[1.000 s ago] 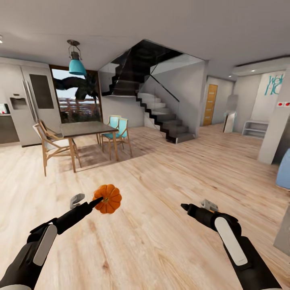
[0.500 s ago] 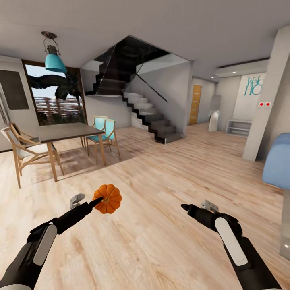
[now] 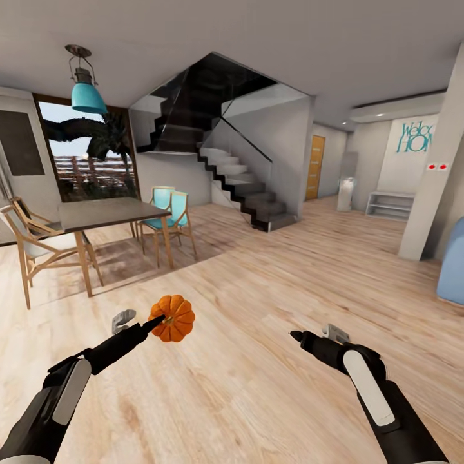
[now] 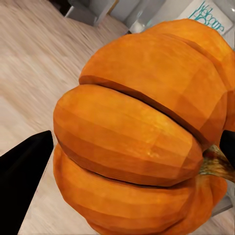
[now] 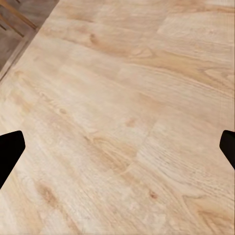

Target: Place each of the two pumpkins and all three candles from the living room inside a cabinet in the living room (use any cabinet), then make sure every cabinet is closed, and position the cauldron so it is next to a table in the living room.

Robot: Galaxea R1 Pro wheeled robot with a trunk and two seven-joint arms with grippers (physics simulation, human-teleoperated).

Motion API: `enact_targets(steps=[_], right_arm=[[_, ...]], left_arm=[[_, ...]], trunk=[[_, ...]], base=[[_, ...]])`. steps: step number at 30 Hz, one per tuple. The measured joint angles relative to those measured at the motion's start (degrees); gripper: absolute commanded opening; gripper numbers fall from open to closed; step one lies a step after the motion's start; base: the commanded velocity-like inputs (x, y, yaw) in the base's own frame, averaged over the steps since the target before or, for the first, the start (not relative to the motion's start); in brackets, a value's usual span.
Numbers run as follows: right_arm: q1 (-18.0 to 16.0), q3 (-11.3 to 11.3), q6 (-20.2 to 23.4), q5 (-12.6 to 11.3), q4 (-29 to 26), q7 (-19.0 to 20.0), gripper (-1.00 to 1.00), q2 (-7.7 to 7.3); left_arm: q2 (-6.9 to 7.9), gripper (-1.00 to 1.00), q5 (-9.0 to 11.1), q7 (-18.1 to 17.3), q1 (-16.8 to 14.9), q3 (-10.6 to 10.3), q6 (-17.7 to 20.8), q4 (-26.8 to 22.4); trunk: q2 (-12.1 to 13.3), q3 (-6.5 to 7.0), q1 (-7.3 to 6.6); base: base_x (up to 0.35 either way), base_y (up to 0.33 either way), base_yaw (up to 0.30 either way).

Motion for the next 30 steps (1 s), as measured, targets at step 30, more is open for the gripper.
enact_targets(steps=[30], right_arm=[[0.0, -1.5, -0.1, -0.4, 3.7, 0.0, 1.0, 0.0]], left_arm=[[0.01, -1.0, 0.6, -0.8, 0.1, -0.1, 0.5, -0.4]], trunk=[[0.0, 0.0, 0.02]], base=[[0.122, 0.293, -0.228]])
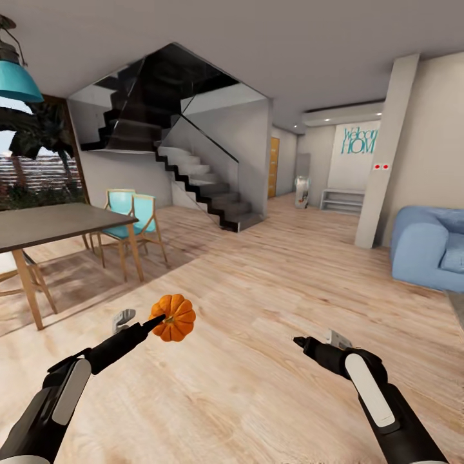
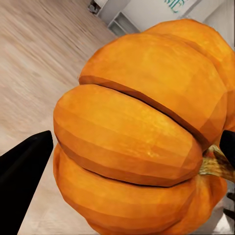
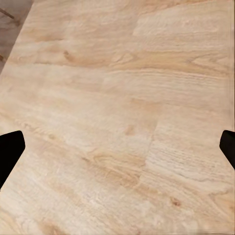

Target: Place each of the two pumpkins and all three candles from the living room inside a cabinet in the living room (use any cabinet), then make sure every cabinet is closed, and position the cauldron so it is next to a table in the living room.

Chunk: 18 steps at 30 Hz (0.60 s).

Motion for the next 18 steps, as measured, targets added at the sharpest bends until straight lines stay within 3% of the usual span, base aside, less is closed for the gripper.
enact_targets(steps=[12, 18], right_arm=[[0.0, -2.9, -0.1, -0.1, 1.0, -0.1, 1.0, 0.0], [0.0, -3.7, -0.1, 0.0, 1.2, -0.1, 1.0, 0.03]], left_arm=[[-0.03, -1.0, -0.1, -1.0, 0.1, 0.0, -0.1, 0.0], [-0.07, -1.0, -0.1, -1.3, 0.1, 0.0, -0.2, -0.1]], trunk=[[0.0, 0.0, -0.02], [0.0, 0.0, -0.02]], base=[[0.148, 0.302, -0.293], [0.211, 0.156, -0.293]])
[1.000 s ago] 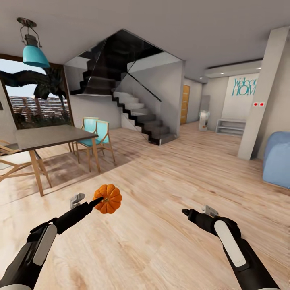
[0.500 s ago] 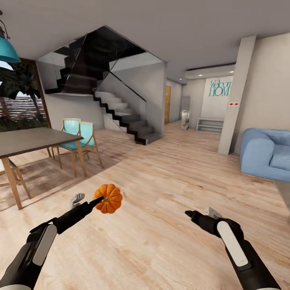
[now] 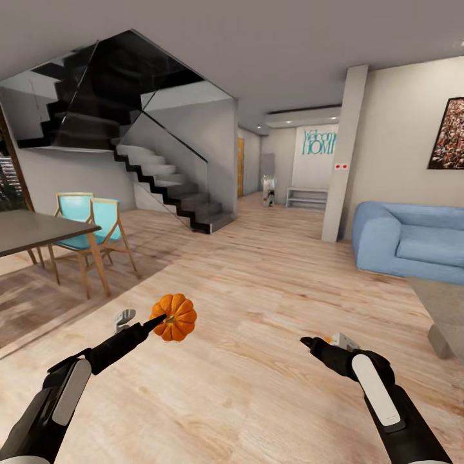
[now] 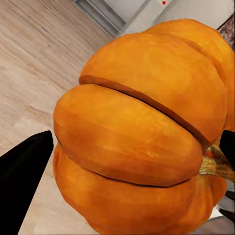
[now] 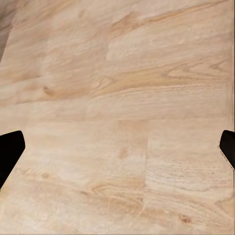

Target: Place each of the two pumpkins and all three candles from the living room inside a cabinet in the living room (use any cabinet), then make sure every cabinet is closed, and position the cauldron so it is next to a table in the living room.

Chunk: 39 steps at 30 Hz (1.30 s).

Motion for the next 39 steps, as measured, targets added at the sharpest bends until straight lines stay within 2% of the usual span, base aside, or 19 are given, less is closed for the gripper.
enact_targets(steps=[3, 11, 18, 20, 23, 39], right_arm=[[0.0, -0.2, 0.0, 0.0, 0.2, 0.0, 1.0, 0.01], [0.0, -2.6, 0.0, 0.0, 1.0, 0.0, 1.0, 0.01], [0.0, -3.1, -0.1, 0.0, 1.8, 0.0, 1.0, -0.04], [0.0, -4.2, -0.1, 0.0, 2.1, 0.0, 1.0, -0.03], [0.0, -5.4, -0.1, 0.0, 2.3, 0.0, 1.0, 0.0], [0.0, -6.9, -0.1, -0.3, 3.1, 0.0, 1.0, 0.0]], left_arm=[[0.0, -1.0, 0.0, -0.7, 0.0, 0.0, 0.0, 0.0], [-0.02, -1.0, -0.2, -1.0, 0.0, 0.1, -0.1, 0.0], [-0.04, -1.0, -0.3, -0.9, 0.0, 0.1, -0.2, 0.1], [-0.02, -1.0, -0.3, -0.9, 0.0, 0.1, -0.2, 0.2], [-0.04, -1.0, -0.4, -0.9, 0.0, 0.1, -0.2, 0.2], [-0.01, -1.0, -0.4, -0.9, 0.0, 0.1, -0.2, 0.1]], trunk=[[0.0, 0.0, 0.01], [0.0, 0.0, 0.02], [0.0, 0.0, 0.01], [0.0, 0.0, 0.01], [0.0, 0.0, 0.0], [0.0, 0.0, -0.01]], base=[[0.064, 0.033, -0.293], [0.012, 0.006, -0.293], [0.026, 0.0, -0.293], [0.115, 0.0, -0.293], [0.197, 0.049, -0.293], [0.305, 0.032, -0.293]])
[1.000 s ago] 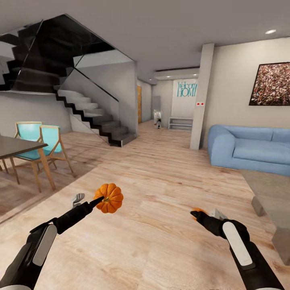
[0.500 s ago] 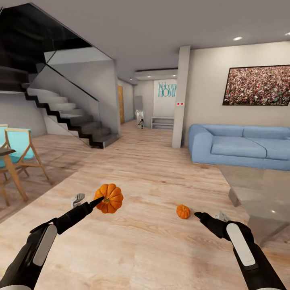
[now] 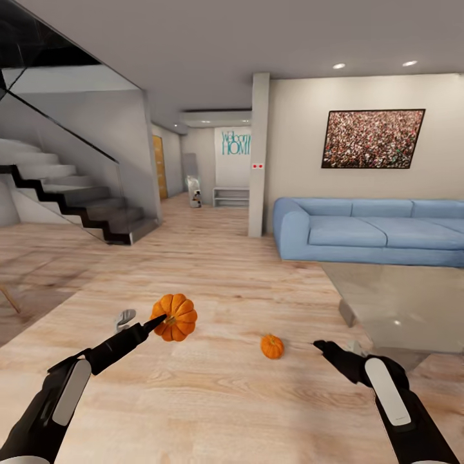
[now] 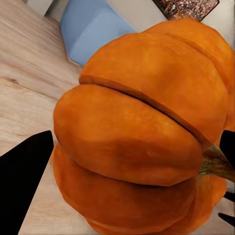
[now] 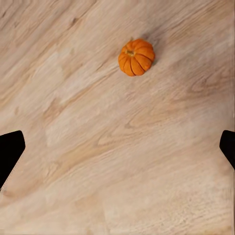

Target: Place each of the two pumpkins and all three candles from the living room inside a cabinet in the living room (use any cabinet), then make sure every cabinet is closed, and position the cauldron so it is next to a table in the living room.

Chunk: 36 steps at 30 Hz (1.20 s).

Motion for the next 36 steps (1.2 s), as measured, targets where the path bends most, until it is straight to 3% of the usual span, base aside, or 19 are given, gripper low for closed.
enact_targets(steps=[12, 26, 36], right_arm=[[0.0, -0.4, 0.0, 0.0, 0.8, 0.0, 1.0, -0.07], [0.4, -2.1, -0.7, 0.2, 1.3, 0.3, 1.0, -0.09], [0.7, -1.5, -2.8, 0.1, 1.5, 0.9, 1.0, -0.08]], left_arm=[[0.0, -1.0, 0.2, -0.2, 0.0, 0.0, 0.0, 0.1], [0.0, -1.0, 0.1, -0.2, 0.0, 0.0, -0.1, 0.3], [0.01, -1.0, 0.0, -0.1, -0.1, 0.0, 0.0, 0.3]], trunk=[[0.0, 0.14, 0.02], [0.0, 0.29, 0.01], [0.0, 0.29, 0.03]], base=[[0.137, 0.008, -0.293], [0.204, 0.148, -0.29], [0.062, 0.259, -0.059]])
